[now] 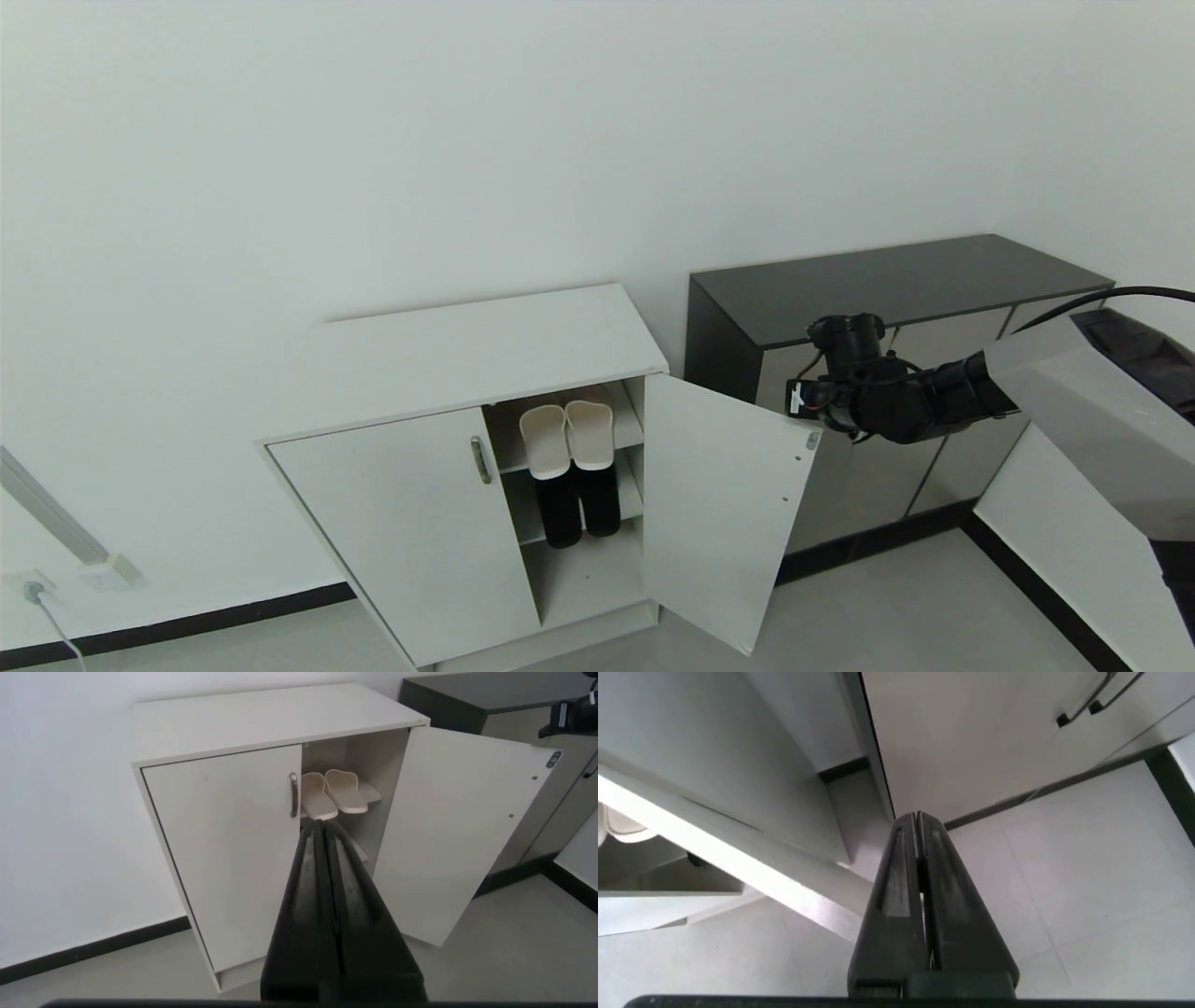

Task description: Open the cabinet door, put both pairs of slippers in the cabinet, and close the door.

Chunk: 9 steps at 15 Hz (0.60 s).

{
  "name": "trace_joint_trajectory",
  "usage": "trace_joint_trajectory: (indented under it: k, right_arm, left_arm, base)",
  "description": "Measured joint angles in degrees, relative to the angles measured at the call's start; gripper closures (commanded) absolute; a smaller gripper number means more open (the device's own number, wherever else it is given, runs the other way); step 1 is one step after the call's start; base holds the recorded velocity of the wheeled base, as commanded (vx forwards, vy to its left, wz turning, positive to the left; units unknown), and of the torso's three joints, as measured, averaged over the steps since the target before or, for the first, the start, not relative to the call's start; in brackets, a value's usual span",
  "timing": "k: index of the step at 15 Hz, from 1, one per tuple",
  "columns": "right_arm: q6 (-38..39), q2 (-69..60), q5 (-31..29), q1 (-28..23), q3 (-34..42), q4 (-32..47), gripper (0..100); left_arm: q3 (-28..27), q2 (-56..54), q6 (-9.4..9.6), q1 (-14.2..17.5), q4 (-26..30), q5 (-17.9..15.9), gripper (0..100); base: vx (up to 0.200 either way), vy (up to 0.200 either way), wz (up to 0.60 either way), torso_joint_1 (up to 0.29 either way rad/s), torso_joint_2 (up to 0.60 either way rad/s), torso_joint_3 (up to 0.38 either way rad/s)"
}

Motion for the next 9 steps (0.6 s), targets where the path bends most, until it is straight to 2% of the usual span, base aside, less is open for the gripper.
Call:
trace_joint_trajectory:
  k: [9]
  right_arm:
    - [0.2, -1.0, 0.0, 2.8, 4.2, -0.8, 100]
  left_arm:
    - [0.0, 0.0, 0.02, 0.0, 0.0, 0.0, 100]
  base:
    - [0.000, 0.000, 0.00, 0.000, 0.00, 0.000]
